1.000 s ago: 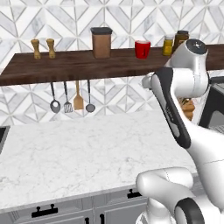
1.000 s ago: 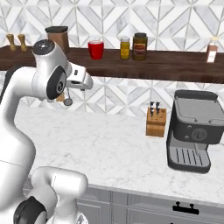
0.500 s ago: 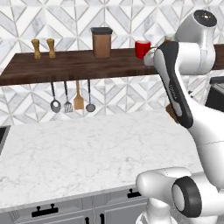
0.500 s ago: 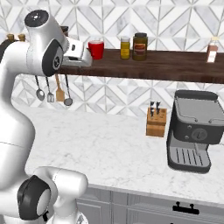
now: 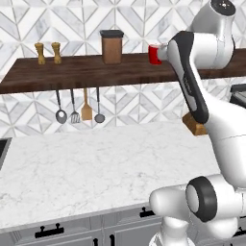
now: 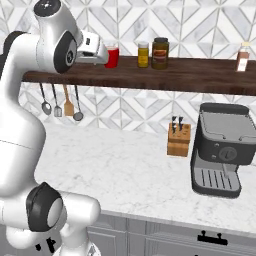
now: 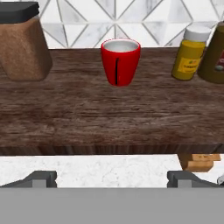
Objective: Gather all objects into one cabinet and sort the glasses and bowls to opposite sides.
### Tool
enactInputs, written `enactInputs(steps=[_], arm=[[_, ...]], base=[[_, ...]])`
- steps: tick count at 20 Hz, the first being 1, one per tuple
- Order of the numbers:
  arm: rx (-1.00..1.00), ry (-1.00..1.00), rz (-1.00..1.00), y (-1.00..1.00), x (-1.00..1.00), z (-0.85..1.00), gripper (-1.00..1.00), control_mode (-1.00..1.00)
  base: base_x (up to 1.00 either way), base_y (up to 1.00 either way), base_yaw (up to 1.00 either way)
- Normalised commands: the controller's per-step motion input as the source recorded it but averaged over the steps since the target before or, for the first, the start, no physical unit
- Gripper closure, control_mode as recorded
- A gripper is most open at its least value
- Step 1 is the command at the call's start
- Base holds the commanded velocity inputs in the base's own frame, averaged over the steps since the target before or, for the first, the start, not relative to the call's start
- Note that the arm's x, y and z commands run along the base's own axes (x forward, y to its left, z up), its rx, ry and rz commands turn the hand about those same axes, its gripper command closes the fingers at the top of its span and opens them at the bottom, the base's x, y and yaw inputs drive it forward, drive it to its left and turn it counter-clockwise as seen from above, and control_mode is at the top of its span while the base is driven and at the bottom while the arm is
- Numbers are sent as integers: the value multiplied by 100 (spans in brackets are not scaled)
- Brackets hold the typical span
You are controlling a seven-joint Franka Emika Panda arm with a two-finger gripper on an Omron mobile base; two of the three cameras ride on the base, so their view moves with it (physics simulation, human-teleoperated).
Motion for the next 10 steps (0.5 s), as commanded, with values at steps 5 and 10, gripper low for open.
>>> enactInputs(steps=[5,10], arm=[[0,0,0,0,44,0,-100,-100],[0,0,0,-3,34,-2,-100,-100]], base=[[0,0,0],[0,0,0]])
